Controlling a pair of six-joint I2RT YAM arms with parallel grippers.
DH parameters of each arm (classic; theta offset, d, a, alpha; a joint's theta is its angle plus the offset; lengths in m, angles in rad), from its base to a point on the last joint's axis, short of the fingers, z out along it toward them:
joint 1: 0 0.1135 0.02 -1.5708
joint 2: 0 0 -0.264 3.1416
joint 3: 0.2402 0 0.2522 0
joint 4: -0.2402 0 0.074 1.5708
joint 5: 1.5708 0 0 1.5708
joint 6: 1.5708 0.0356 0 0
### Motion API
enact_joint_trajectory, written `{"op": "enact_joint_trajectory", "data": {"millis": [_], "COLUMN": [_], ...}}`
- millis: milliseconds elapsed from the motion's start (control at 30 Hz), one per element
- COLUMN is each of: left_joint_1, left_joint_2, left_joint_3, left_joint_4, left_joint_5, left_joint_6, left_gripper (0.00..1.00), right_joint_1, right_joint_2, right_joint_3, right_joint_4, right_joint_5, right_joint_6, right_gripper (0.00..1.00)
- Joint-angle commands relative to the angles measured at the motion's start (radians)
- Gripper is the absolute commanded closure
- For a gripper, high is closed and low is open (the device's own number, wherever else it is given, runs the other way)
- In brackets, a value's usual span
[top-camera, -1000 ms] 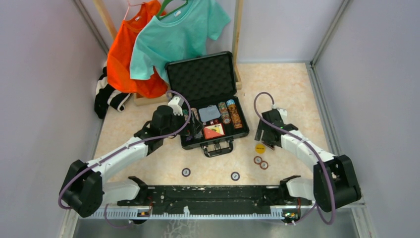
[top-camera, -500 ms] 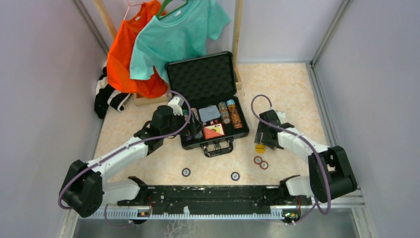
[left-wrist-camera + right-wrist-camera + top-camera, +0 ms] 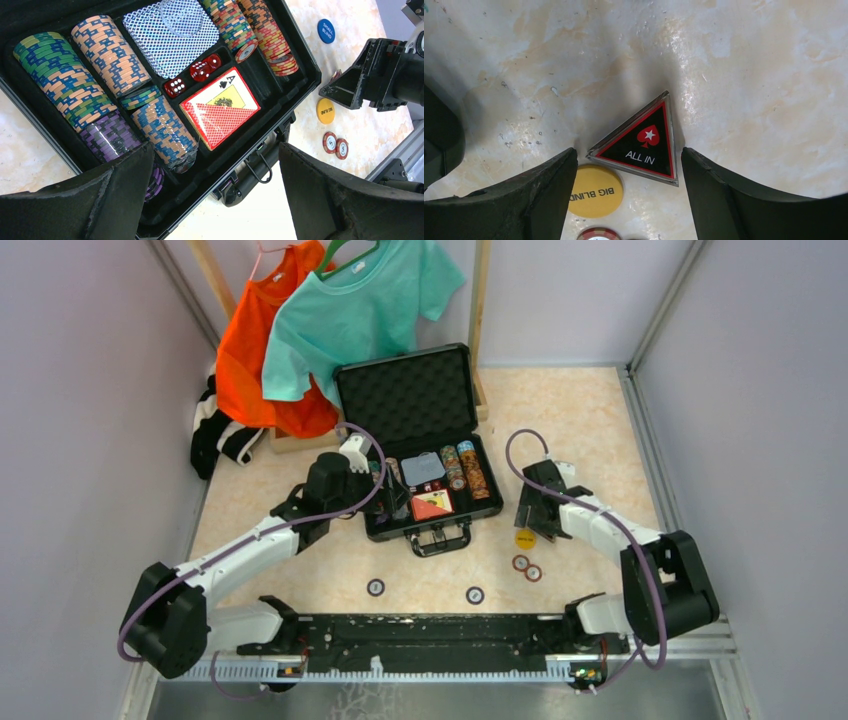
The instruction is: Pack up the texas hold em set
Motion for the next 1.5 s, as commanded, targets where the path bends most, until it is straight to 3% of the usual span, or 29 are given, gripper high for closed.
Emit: {"op": "enact_joint_trajectory", "data": {"millis": [0, 567, 900, 1467], "left_joint_1": [-0.004, -0.003, -0.003, -0.003], "left_joint_2": [-0.012, -0.013, -0.018, -0.013], "left_joint_3": [0.001, 0.000, -0.002, -0.001], "left_joint_4": [0.012, 0.013, 0.013, 0.014], "left_joint_5": [0.004, 0.008, 0.010, 0.007], "left_joint_6": [0.007, 0.006, 0.005, 0.006], "left_gripper": [0.01, 0.01, 0.01, 0.01], "right_joint_1": [0.005, 0.003, 0.004, 0.008], "right_joint_2": [0.022, -0.004, -0.033, -0.062], "right_joint_3": [0.032, 0.022, 0.015, 0.108], "right_joint_4": [0.024, 0.017, 0.005, -0.021], "right_joint_5": [0.012, 0.020, 0.039, 0.010], "right_joint_6": [-0.007, 0.004, 0.011, -0.026], "right_gripper": [0.24, 0.30, 0.40, 0.41]}}
